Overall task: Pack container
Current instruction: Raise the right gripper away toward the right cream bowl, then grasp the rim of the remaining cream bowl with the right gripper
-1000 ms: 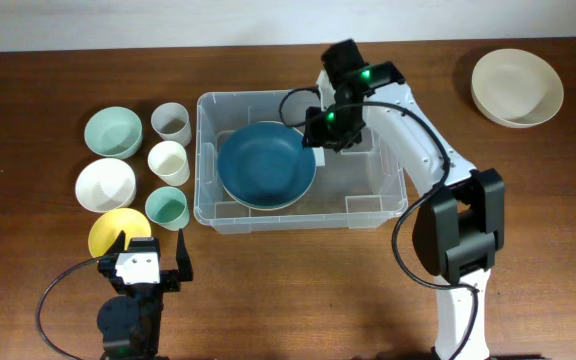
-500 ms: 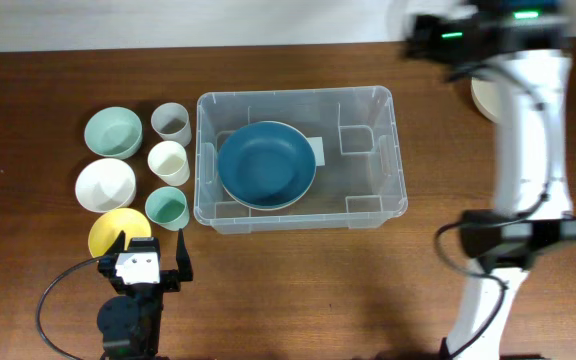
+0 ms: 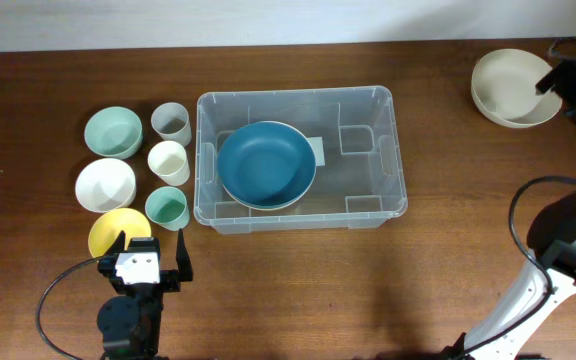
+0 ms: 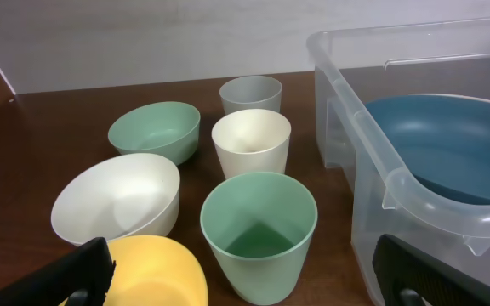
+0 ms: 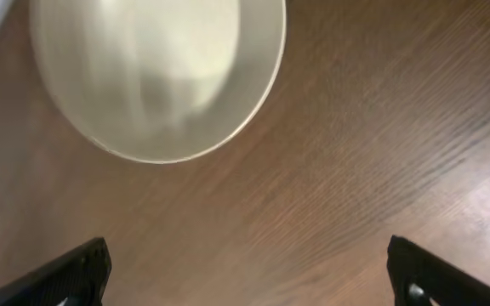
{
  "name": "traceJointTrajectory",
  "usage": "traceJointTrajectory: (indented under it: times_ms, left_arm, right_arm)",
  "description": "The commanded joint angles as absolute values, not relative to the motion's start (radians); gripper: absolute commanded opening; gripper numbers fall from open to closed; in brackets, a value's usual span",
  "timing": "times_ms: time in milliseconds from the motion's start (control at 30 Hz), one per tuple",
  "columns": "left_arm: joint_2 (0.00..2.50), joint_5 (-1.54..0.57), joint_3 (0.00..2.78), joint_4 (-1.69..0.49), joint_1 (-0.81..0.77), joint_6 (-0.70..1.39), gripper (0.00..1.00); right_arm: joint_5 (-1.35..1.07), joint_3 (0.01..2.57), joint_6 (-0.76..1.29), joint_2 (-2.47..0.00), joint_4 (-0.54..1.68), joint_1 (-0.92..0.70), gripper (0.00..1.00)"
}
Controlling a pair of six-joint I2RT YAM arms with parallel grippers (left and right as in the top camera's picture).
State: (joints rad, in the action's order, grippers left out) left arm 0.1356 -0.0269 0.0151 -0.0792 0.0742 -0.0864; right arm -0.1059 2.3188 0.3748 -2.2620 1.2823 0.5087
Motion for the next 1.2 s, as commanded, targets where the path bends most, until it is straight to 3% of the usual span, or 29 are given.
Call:
traceJointTrajectory:
  times_ms: [0,333,1100,1167]
  left_arm:
    - [0.134,-0.035,0.009,-0.08,0.07,-0.1,0.99]
    - [0.134,-0.034,0.009,-0.08,0.07,-0.1,0.99]
    - [0.134,-0.034,0.009,-0.08,0.07,-0.1,0.99]
    - [0.134,-0.035,0.009,-0.08,0.07,-0.1,0.99]
  right_arm:
    - [-0.128,2.22,0.383,-2.268,1.205,0.504,0.99]
    - [-0.125,2.082,0.439,-2.314,0.984,0.5,0.99]
    - [-0.043,2.081,0.691,-2.399,0.928,0.499,1.0]
    - [-0.04,2.081,0.691,-2.399,0.928,0.499,0.94]
